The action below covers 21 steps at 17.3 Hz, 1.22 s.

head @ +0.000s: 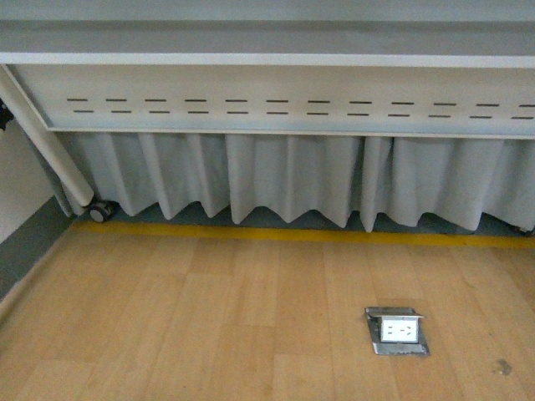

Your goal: Open oven

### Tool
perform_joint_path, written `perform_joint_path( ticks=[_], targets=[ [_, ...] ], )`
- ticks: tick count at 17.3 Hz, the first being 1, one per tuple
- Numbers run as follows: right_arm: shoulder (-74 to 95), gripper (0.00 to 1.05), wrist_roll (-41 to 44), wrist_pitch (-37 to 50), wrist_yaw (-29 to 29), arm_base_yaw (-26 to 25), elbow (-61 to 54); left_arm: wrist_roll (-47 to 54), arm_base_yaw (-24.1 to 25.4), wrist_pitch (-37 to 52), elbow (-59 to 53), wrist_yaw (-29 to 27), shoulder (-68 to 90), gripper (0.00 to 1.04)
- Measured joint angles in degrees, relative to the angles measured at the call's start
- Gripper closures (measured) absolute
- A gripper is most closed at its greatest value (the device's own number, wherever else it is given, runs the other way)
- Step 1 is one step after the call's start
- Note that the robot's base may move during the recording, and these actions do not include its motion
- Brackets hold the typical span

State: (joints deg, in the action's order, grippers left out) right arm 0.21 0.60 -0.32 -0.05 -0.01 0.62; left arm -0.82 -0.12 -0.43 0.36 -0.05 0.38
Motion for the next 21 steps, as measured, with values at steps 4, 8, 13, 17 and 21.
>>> perform_joint_path(
  ticks=[4, 8, 13, 17, 21],
  targets=[
    [0.0, 0.06, 0.0, 0.0, 0.0, 0.0, 0.0, 0.0, 0.0, 0.2, 0.0, 0.0, 0.0, 0.07],
    [0.0, 0.06, 0.0, 0.1, 0.0, 0.0, 0.0, 0.0, 0.0, 0.2, 0.0, 0.0, 0.0, 0.07],
    [0.0, 0.06, 0.0, 0.1, 0.0, 0.0, 0.0, 0.0, 0.0, 0.2, 0.0, 0.0, 0.0, 0.07],
    [0.0, 0.06, 0.0, 0.1, 0.0, 0.0, 0.0, 0.0, 0.0, 0.2, 0.0, 0.0, 0.0, 0.07],
    [0.0, 0.06, 0.0, 0.1, 0.0, 0.0, 0.0, 0.0, 0.0, 0.2, 0.0, 0.0, 0.0, 0.07]
  ],
)
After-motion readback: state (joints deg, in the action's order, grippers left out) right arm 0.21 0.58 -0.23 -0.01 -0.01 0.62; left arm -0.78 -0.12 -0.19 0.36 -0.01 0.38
